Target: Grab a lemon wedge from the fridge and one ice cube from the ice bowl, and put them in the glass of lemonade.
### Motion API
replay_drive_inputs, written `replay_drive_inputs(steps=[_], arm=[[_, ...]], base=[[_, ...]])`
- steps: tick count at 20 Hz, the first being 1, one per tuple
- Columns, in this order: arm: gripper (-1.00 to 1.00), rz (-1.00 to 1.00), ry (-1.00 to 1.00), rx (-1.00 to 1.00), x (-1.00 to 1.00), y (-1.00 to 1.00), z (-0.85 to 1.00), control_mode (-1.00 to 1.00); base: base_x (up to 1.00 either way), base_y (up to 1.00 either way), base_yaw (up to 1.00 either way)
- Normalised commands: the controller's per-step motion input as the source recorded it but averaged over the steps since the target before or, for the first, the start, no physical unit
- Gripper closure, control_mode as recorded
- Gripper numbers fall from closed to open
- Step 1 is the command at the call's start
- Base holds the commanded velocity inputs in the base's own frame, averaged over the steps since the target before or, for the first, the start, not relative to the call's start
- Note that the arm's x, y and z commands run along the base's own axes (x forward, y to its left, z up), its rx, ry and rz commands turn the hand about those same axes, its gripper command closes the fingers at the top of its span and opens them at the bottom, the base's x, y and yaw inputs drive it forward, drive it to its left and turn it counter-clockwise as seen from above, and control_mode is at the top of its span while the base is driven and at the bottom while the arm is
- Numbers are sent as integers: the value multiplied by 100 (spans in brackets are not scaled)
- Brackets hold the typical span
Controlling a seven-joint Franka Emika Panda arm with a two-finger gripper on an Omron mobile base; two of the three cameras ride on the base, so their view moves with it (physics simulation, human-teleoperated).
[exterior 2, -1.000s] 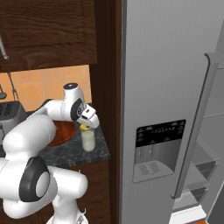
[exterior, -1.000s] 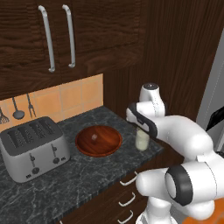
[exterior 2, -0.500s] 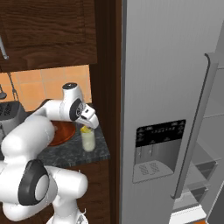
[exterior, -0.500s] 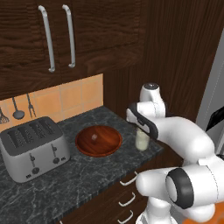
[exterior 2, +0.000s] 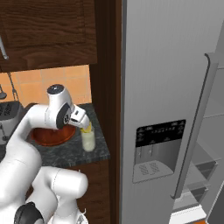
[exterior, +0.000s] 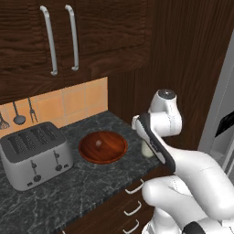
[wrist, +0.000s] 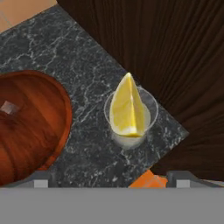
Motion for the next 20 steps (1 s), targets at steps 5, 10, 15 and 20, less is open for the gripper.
replay_drive_inputs(steps=[5, 10, 15, 20], arm=[[-100, 20, -4, 0, -48, 37, 24, -100], [-100, 29, -6, 4, -22, 44, 80, -100], [-100, 31, 0, 9, -12, 29, 96, -100], [-100, 25, -1, 1, -57, 17, 56, -100]], base=[[0, 0, 0], [0, 0, 0], [0, 0, 0], [0, 0, 0]])
